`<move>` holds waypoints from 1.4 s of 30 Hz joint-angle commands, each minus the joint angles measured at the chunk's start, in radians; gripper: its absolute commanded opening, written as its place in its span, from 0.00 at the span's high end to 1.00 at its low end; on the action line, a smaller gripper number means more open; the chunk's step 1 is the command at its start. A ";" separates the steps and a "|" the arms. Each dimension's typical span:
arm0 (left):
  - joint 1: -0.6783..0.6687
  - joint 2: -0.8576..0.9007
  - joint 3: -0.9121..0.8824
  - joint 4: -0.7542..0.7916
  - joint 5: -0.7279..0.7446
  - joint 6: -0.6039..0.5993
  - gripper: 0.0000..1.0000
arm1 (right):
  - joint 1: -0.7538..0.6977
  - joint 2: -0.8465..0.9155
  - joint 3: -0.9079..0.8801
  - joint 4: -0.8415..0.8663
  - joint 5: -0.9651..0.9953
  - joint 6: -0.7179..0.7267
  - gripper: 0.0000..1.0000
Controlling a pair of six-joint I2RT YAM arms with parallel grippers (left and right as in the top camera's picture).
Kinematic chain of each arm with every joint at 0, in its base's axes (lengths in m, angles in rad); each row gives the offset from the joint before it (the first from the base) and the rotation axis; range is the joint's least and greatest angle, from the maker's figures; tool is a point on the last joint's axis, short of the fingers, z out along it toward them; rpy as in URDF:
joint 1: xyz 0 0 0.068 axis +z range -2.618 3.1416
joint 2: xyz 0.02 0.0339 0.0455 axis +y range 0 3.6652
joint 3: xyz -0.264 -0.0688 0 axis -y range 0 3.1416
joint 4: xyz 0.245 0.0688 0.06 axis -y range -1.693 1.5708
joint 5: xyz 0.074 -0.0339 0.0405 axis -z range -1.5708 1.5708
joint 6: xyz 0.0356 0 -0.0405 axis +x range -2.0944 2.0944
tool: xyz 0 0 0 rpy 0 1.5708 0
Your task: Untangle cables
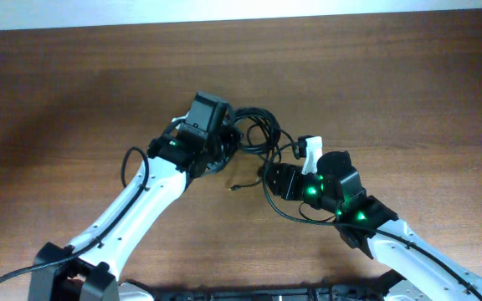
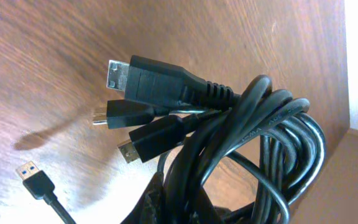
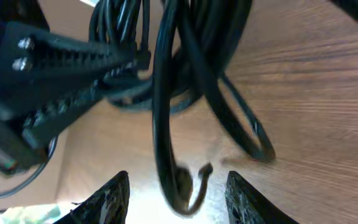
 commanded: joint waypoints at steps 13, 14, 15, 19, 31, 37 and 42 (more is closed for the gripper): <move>-0.050 -0.023 0.018 0.006 -0.218 0.464 1.00 | 0.005 0.025 0.001 0.032 -0.198 0.060 0.96; -0.050 -0.023 0.018 0.006 -0.218 0.512 1.00 | 0.004 0.025 0.001 0.034 -0.218 0.060 0.96; -0.050 -0.023 0.018 0.005 -0.214 0.565 1.00 | 0.003 0.025 0.001 0.043 -0.241 0.064 0.96; -0.051 -0.023 0.018 0.005 -0.157 0.712 1.00 | -0.013 0.025 0.001 0.171 -0.269 0.135 0.96; -0.054 -0.023 0.018 0.082 0.248 1.007 1.00 | -0.187 0.028 0.001 0.188 -0.201 0.198 0.96; -0.084 -0.023 0.018 0.084 0.320 1.175 1.00 | -0.187 0.028 0.001 0.184 -0.080 0.199 0.96; -0.088 -0.023 0.018 0.084 0.493 1.318 1.00 | -0.187 0.032 0.001 0.171 0.049 0.243 0.96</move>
